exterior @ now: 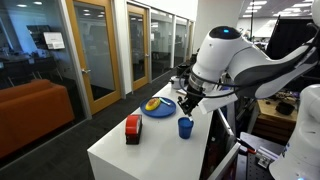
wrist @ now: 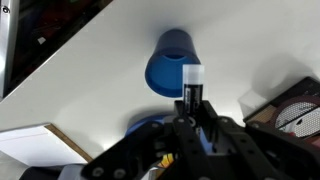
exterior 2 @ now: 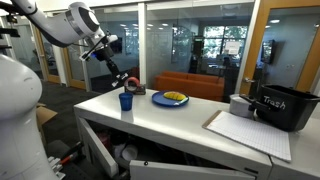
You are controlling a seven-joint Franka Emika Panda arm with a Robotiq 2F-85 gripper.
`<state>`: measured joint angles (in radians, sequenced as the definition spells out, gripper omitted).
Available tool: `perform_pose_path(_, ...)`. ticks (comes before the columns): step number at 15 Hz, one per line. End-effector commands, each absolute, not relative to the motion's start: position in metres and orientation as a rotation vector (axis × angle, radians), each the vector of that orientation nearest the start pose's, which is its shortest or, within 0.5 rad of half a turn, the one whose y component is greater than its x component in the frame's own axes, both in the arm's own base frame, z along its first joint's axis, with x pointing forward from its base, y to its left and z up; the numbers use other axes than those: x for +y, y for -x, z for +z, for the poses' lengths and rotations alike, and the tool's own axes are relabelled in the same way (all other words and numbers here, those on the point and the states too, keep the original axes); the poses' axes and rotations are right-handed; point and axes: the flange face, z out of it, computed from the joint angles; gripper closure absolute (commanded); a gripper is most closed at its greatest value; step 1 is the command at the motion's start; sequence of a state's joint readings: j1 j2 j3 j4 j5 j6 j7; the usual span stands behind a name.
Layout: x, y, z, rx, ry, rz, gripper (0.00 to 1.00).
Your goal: Pick up the marker and put it in the cup
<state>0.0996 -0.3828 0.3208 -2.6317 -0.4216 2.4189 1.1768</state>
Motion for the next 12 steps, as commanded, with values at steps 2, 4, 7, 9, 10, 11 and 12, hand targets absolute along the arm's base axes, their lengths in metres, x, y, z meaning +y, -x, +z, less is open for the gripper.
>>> perform_pose_path(2,0.153,-0.386,0.396,0.815,3.133,-0.737,0.95)
perform_pose_path(4,0.141,-0.393,0.4,0.826,3.134,-0.77,0.95)
perform_pose_path(7,0.123,-0.4,0.398,0.835,3.163,-0.818,0.95)
perform_pose_path(9,0.116,-0.401,0.391,0.801,3.209,-0.849,0.95)
perform_pose_path(10,0.114,-0.401,0.387,0.773,3.231,-0.873,0.95)
perform_pose_path(11,0.114,-0.399,0.383,0.737,3.253,-0.903,0.95)
perform_pose_path(12,0.115,-0.398,0.38,0.708,3.27,-0.925,0.95)
